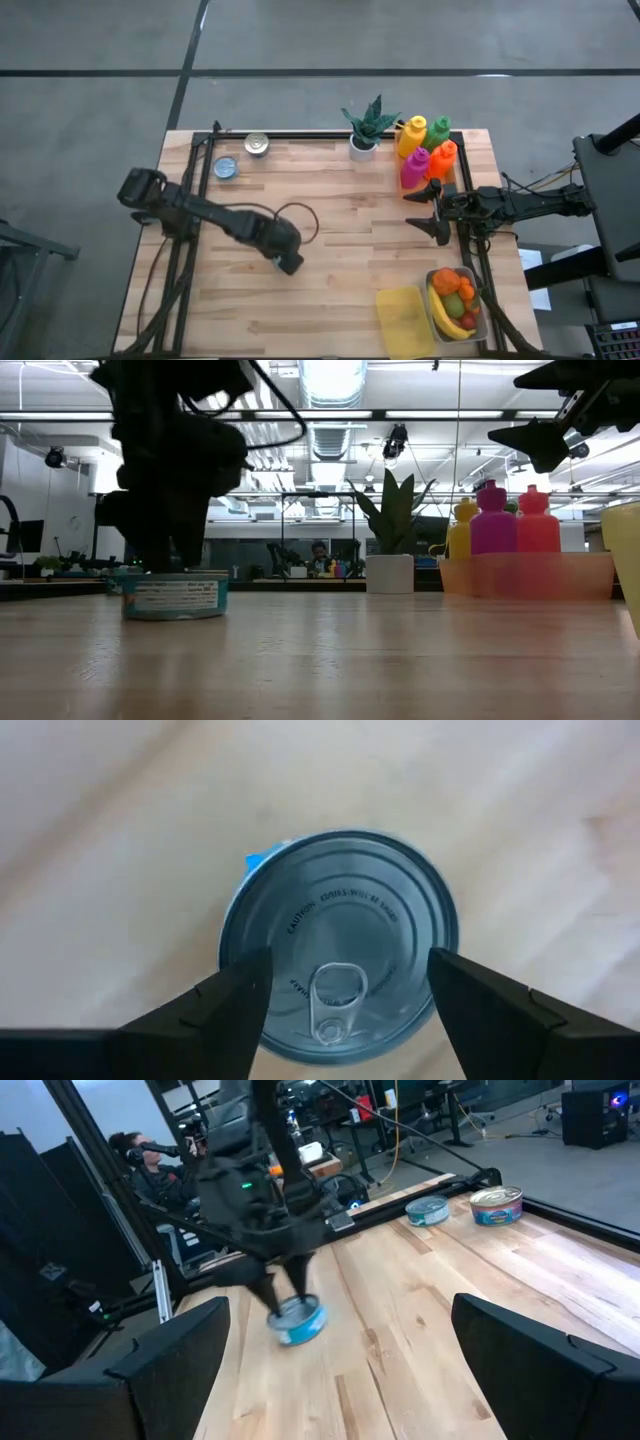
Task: Pick & Place Food Item
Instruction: Put the blue tuna can into the yellow bin
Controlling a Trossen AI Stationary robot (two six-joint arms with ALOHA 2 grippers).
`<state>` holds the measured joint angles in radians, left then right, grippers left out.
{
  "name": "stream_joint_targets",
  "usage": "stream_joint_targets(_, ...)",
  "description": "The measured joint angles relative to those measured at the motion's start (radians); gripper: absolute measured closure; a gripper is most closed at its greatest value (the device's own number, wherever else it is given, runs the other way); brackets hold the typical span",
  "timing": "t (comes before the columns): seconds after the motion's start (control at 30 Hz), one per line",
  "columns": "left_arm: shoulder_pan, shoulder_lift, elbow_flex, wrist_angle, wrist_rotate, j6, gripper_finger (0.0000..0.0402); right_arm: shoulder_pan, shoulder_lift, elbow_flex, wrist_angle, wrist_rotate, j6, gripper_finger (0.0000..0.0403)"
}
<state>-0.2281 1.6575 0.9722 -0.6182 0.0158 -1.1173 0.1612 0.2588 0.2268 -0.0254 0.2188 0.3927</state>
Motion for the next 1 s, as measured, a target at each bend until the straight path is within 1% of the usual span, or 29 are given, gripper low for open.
stream_joint_targets(0.2,-0.108,0.044,0.005,0.139,-0.026,-0.265,0.0126,0.0,-0.001,-0.001,0.0,0.0,0.0,0.0024)
stream_joint_targets(0.3,-0.131,0.077,0.015,0.195,-0.026,-0.336,0.0126,0.0,-0.001,-0.001,0.0,0.0,0.0,0.0024)
stream_joint_targets(0.37,-0.134,0.107,0.043,0.194,-0.033,-0.355,0.0126,0.0,-0.001,-0.001,0.0,0.0,0.0,0.0024)
stream_joint_targets(0.43,-0.134,0.136,0.076,0.194,-0.062,-0.356,0.0126,0.0,-0.001,-0.001,0.0,0.0,0.0,0.0024)
stream_joint_targets(0.53,-0.123,0.179,0.128,0.19,-0.138,-0.344,0.0126,0.0,-0.001,-0.001,0.0,0.0,0.0,0.0024)
stream_joint_targets(0.63,-0.097,0.225,0.182,0.184,-0.198,-0.293,0.0126,0.0,-0.001,-0.001,0.0,0.0,0.0,0.0024)
stream_joint_targets(0.83,-0.028,0.309,0.276,0.181,-0.215,-0.174,0.0126,0.0,-0.001,-0.001,-0.001,0.0,0.0,0.0024)
stream_joint_targets(1.0,0.042,0.325,0.291,0.172,-0.214,-0.087,0.0126,0.0,-0.001,-0.001,-0.001,0.0,0.0,0.0024)
